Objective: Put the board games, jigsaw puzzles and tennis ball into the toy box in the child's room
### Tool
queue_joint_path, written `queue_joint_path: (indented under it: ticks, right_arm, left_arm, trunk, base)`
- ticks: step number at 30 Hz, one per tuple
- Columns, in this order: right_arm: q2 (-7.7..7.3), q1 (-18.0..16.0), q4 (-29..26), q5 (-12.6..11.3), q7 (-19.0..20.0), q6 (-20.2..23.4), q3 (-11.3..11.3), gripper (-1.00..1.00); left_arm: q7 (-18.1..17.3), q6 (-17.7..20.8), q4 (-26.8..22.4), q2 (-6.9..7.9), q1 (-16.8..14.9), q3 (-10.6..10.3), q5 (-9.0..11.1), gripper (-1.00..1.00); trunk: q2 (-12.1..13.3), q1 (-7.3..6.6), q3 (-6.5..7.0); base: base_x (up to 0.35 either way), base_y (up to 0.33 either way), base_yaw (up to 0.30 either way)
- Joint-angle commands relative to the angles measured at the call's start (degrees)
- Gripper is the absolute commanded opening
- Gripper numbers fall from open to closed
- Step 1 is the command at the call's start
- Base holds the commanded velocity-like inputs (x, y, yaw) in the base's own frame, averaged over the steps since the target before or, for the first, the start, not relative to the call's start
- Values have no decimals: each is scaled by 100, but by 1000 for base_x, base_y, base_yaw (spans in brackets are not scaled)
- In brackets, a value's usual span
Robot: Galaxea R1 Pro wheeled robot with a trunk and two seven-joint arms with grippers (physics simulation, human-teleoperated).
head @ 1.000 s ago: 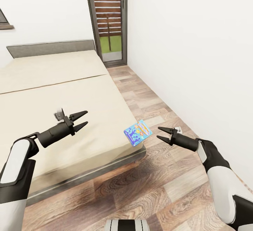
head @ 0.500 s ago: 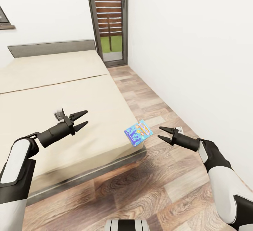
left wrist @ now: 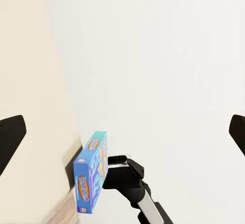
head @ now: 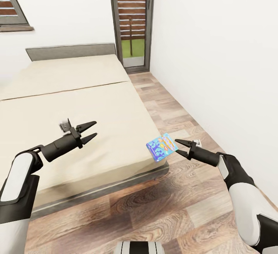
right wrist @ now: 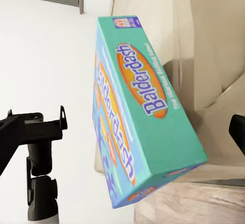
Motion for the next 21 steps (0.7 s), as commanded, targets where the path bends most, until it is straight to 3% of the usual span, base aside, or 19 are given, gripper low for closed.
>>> queue_joint_path:
  ticks: [1, 21]
  right_arm:
    - [0, -2, 1, -12, 7, 43, -5, 100]
    - [5, 1, 1, -14, 7, 43, -8, 100]
  left_arm:
    - [-46, 24, 2, -1, -4, 6, -45, 100]
    - [-49, 28, 1, -1, -5, 6, -45, 100]
  trunk:
    - [-2, -1, -4]
    - [-2, -1, -4]
  base:
    - [0, 0, 92]
    - [0, 0, 30]
